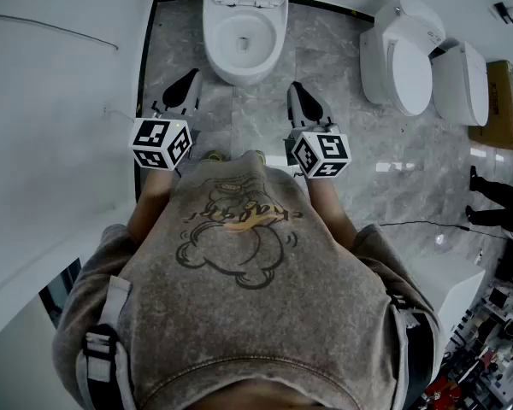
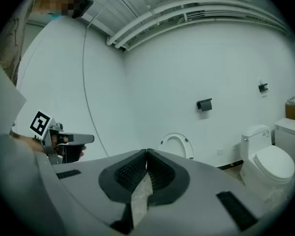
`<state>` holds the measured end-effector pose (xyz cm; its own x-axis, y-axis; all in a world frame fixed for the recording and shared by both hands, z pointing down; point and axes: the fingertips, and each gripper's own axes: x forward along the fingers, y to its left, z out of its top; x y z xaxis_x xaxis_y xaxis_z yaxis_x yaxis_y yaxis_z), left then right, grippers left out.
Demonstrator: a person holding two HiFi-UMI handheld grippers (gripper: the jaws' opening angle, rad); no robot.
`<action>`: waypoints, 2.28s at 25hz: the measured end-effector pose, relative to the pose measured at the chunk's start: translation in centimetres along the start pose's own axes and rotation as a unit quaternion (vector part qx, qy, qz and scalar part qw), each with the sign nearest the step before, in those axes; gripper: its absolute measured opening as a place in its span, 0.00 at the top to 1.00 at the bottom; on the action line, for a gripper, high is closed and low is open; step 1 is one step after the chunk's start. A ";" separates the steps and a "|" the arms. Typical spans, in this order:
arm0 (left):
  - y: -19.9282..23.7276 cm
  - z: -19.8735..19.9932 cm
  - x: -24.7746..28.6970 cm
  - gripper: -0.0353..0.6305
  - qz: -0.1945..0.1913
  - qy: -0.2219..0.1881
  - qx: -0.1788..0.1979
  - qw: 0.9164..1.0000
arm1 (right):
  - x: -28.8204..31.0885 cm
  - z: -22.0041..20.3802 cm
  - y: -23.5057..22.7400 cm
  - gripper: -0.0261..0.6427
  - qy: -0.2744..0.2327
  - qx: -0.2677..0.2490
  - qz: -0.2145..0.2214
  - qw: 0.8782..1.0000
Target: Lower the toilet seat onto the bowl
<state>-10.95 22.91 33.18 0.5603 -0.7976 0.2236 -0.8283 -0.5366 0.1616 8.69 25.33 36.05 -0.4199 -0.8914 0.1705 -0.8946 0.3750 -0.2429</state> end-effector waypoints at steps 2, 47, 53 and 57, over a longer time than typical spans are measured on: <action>-0.3 -0.3 0.3 0.93 0.000 0.000 -0.001 1.000 | 0.1 -0.1 -0.4 0.92 0.000 0.000 0.002 1.000; 18.3 8.7 31.4 0.93 -0.057 0.001 -0.003 0.998 | 31.7 7.4 -15.5 0.92 -0.010 0.024 -0.047 0.999; 19.3 10.2 33.9 0.93 -0.042 0.006 0.006 0.999 | 33.9 8.9 -16.8 0.92 -0.013 0.020 -0.033 0.999; 20.1 10.2 35.2 0.93 -0.012 0.008 0.010 1.000 | 35.6 9.0 -17.6 0.92 -0.006 0.012 -0.001 1.000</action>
<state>-7.98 -18.82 34.48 0.5804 -0.7797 0.2348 -0.8141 -0.5614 0.1482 10.83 -15.33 37.81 -0.4168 -0.8950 0.1589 -0.8913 0.3680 -0.2650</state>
